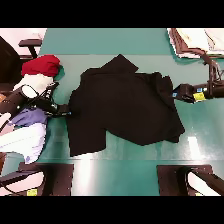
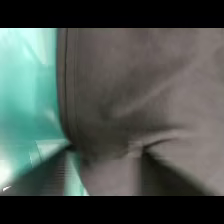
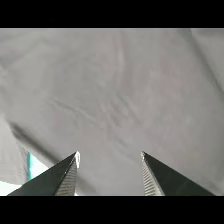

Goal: Fold the shirts.

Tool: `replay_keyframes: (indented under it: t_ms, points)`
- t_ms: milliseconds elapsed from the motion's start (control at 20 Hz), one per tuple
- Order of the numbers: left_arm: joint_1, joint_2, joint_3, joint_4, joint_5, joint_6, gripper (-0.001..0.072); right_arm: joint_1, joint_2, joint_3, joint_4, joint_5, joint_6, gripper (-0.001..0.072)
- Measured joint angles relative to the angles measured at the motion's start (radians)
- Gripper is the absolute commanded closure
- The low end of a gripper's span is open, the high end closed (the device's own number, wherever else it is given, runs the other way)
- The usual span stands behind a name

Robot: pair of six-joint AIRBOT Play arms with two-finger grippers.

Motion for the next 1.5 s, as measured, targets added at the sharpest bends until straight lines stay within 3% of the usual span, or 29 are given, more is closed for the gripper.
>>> replay_keyframes:
  t_ms: [200,450,750,850,950,1050,1200,1250,1500]
  points:
    - [-0.017,0.006,0.021,-0.003,-0.002,-0.001,0.0681,-0.070,0.084,-0.113,-0.088,0.040,0.038,0.0263]
    - [-0.023,0.047,0.079,-0.007,-0.024,-0.002,0.0681,-0.298,0.204,-0.358,-0.229,0.150,0.066,0.0259]
    - [-0.024,0.060,0.103,-0.010,-0.030,-0.002,0.0681,-0.443,0.260,-0.604,-0.173,0.105,0.057,0.0282]
    - [-0.024,0.061,0.105,-0.011,-0.031,-0.003,0.0681,-0.428,0.238,-0.637,-0.154,0.063,0.058,0.0350]
    - [-0.024,0.061,0.106,-0.011,-0.031,-0.003,0.0681,-0.397,0.198,-0.654,-0.131,0.009,0.061,0.0358]
    - [-0.024,0.061,0.106,-0.011,-0.031,-0.003,0.0681,-0.361,0.164,-0.662,-0.098,-0.031,0.066,0.0455]
    - [-0.024,0.062,0.106,-0.011,-0.031,-0.003,0.0681,-0.305,0.116,-0.666,-0.076,-0.098,0.070,0.0670]
    - [-0.024,0.062,0.106,-0.011,-0.031,-0.003,0.0681,-0.288,0.108,-0.668,-0.072,-0.122,0.070,0.0697]
    - [-0.024,0.087,0.141,-0.010,-0.040,-0.015,0.0681,-0.243,0.154,-0.629,-0.116,-0.178,0.071,0.0698]
